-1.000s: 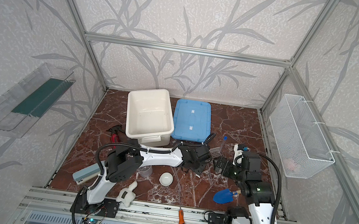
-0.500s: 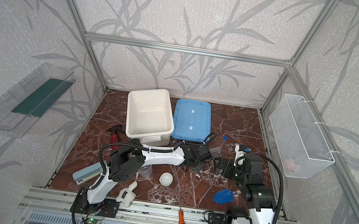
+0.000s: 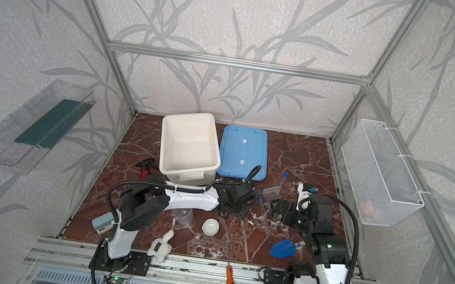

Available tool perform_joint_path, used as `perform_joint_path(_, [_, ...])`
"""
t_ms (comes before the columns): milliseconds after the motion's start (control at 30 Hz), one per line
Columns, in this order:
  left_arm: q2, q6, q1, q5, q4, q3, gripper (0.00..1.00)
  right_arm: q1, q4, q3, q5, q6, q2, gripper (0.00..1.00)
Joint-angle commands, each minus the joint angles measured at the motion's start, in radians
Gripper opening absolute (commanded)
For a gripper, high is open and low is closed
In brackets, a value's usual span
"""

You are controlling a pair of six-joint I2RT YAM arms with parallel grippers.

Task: Organize the chemistry lab equipment
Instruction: 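Grasp a second blue-capped test tube with the left gripper and lift it, then grasp the second tube's capped end with the right gripper while the left gripper opens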

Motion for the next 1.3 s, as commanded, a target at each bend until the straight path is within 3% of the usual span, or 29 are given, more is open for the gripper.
perform_joint_path(0, [-0.087,0.032,0.008,0.015,0.094,-0.046,0.16,-0.003,0.044,-0.022,-0.052,0.007,0.021,0.99])
perform_joint_path(133, [-0.197,0.073,0.013,0.032,0.234,-0.164,0.16,-0.003,0.114,-0.037,-0.180,0.026,0.057,1.00])
perform_joint_path(300, [-0.332,0.135,0.015,0.147,0.504,-0.330,0.16,-0.002,0.250,-0.041,-0.344,0.072,0.095,0.99])
perform_joint_path(500, [-0.428,0.169,0.006,0.130,0.616,-0.413,0.16,-0.002,0.365,-0.041,-0.389,0.097,0.189,0.99])
perform_joint_path(700, [-0.444,0.160,0.002,0.159,0.653,-0.437,0.16,-0.001,0.581,-0.062,-0.460,0.145,0.308,0.75])
perform_joint_path(867, [-0.446,0.155,-0.002,0.165,0.667,-0.449,0.16,-0.002,0.656,-0.063,-0.430,0.170,0.385,0.69])
perform_joint_path(1100, [-0.430,0.150,-0.003,0.184,0.684,-0.457,0.16,-0.002,0.702,-0.050,-0.494,0.160,0.470,0.49])
perform_joint_path(1267, [-0.415,0.170,-0.003,0.181,0.667,-0.442,0.16,-0.002,0.720,-0.057,-0.500,0.161,0.479,0.41])
